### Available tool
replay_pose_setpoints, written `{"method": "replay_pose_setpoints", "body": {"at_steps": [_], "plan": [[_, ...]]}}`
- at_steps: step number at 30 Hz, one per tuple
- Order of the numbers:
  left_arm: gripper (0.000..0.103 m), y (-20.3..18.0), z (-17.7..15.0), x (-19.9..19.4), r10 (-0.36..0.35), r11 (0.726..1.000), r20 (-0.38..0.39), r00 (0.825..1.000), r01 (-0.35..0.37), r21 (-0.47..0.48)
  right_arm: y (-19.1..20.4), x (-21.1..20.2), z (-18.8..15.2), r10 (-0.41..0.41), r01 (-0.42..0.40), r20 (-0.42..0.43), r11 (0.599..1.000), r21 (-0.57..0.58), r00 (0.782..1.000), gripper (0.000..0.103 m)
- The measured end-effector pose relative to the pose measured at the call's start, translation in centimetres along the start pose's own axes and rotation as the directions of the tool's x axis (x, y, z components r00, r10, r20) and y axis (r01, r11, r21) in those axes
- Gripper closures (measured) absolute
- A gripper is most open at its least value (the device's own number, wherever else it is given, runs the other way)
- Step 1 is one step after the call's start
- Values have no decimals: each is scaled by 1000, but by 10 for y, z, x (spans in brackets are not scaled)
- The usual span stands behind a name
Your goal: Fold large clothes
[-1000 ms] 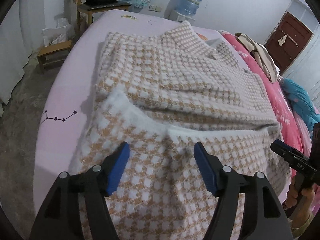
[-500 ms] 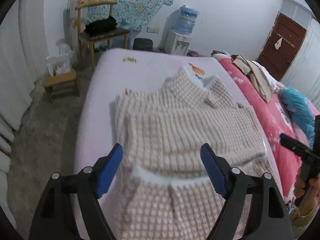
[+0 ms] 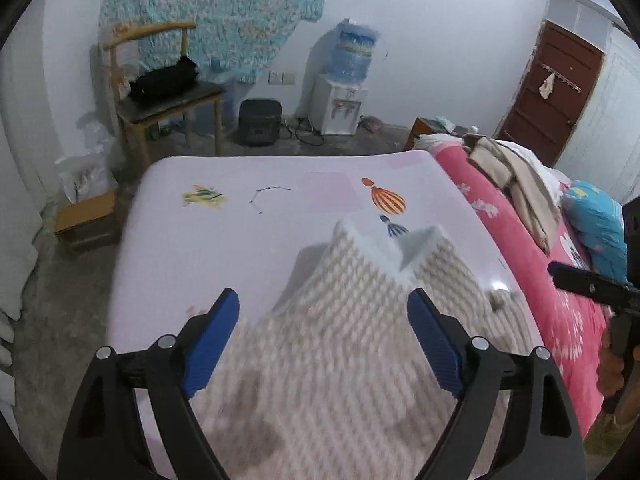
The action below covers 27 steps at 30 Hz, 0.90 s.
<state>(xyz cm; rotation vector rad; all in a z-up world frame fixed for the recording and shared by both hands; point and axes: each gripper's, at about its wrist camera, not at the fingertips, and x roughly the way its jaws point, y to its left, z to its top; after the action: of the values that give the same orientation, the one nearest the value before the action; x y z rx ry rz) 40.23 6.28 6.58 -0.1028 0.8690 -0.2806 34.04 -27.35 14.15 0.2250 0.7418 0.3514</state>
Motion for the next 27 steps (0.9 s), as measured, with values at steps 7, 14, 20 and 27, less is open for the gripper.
{"method": "replay_pose_setpoints", "body": {"at_steps": [7, 14, 20, 27], "plan": [[31, -8, 49, 104, -80, 992, -109, 991, 69, -103, -21, 88, 52, -19, 27, -115, 997, 68, 993, 22], [52, -14, 49, 166, -64, 993, -229, 971, 40, -110, -39, 145, 58, -49, 77, -216, 989, 124, 975, 39], [80, -21, 42, 170, -39, 998, -226, 973, 26, -62, -39, 163, 46, -60, 92, -254, 989, 113, 965, 74], [92, -33, 40, 127, -43, 999, -157, 987, 47, 22, -15, 121, 41, -76, 77, -182, 997, -1, 980, 91]]}}
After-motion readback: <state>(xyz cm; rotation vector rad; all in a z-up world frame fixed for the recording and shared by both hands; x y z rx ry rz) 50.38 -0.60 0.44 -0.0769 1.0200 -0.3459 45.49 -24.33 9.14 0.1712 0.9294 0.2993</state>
